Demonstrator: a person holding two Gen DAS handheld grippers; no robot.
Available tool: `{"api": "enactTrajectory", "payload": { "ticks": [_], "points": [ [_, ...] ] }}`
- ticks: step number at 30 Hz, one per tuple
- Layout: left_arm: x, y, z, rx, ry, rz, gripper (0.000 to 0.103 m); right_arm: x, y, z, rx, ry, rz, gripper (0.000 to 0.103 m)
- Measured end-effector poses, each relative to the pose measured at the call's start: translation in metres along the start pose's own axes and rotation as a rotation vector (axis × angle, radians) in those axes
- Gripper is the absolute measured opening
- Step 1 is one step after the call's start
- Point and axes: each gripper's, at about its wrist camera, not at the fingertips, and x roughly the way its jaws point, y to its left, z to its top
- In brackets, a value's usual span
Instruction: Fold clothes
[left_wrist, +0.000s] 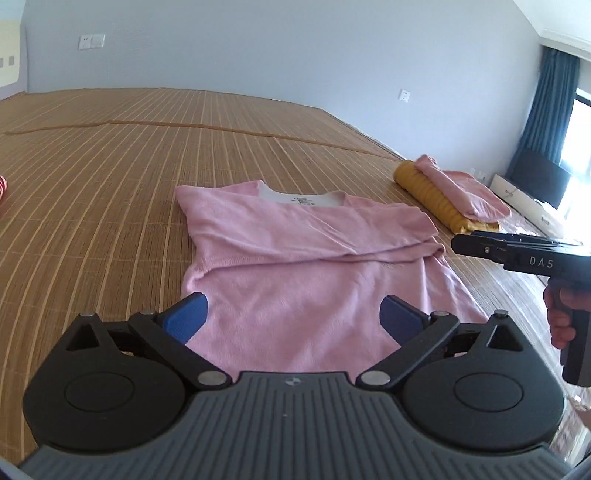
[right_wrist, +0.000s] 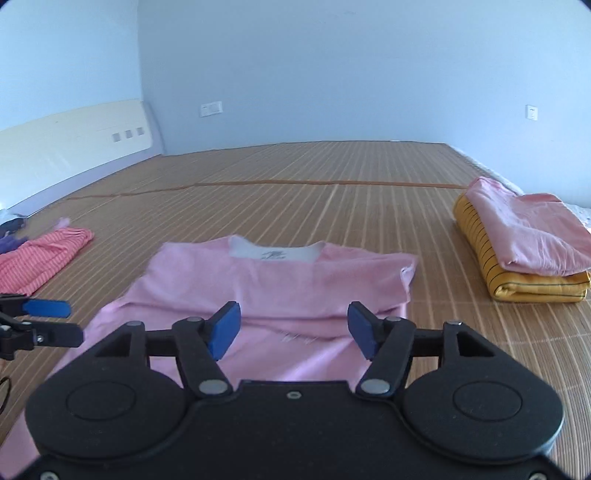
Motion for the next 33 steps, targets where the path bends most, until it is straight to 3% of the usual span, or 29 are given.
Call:
{"api": "enactTrajectory", "payload": {
  "ticks": [5, 8, 11, 16, 18, 20, 22, 25, 28, 30, 32, 33],
  "points": [
    [-0.057, -0.047, -0.071, 0.097, 0.017, 0.031, 0.102, -0.044, 0.069, -0.082, -0.076, 0.055, 0.027, 0.058],
    [-0.076, -0.06, -0.108, 0.235, 0.064, 0.15, 0.102, -0.061, 0.085, -0.117, -0.123, 0.062, -0.02, 0.057],
    [-0.088, -0.052, -0.135, 0.347, 0.135, 0.256, 0.102, -0.074, 0.073, -0.129, -0.142, 0.096, -0.111, 0.058],
    [-0.137, -0.009, -0.146, 0.24, 0.159, 0.319, 0.102, -0.093, 0.042, -0.135, -0.078, 0.107, -0.187, 0.064],
    [-0.155, -0.004, -0.145, 0.222, 0.118, 0.336, 0.102, -0.1, 0.043, -0.131, -0.061, 0.092, -0.185, 0.062],
    [-0.17, -0.002, -0.136, 0.174, 0.039, 0.303, 0.102, -0.103, 0.06, -0.123, -0.077, 0.043, -0.114, 0.058],
    [-0.168, 0.0, -0.12, 0.166, -0.004, 0.304, 0.102, -0.092, 0.09, -0.114, -0.098, 0.023, 0.023, 0.054],
    [-0.146, 0.004, -0.094, 0.227, -0.05, 0.384, 0.102, -0.068, 0.141, -0.112, -0.178, 0.026, 0.211, 0.035],
    [-0.121, 0.025, -0.073, 0.13, -0.047, 0.34, 0.102, -0.039, 0.172, -0.112, -0.194, 0.016, 0.255, 0.023],
    [-0.096, 0.042, -0.065, 0.035, 0.007, 0.297, 0.102, -0.023, 0.184, -0.114, -0.195, 0.041, 0.286, 0.023],
    [-0.074, 0.048, -0.068, 0.025, 0.056, 0.274, 0.102, -0.015, 0.194, -0.119, -0.238, 0.08, 0.289, 0.022],
    [-0.066, 0.047, -0.072, 0.039, 0.079, 0.299, 0.102, -0.017, 0.198, -0.123, -0.274, 0.073, 0.274, 0.022]
  ]
}}
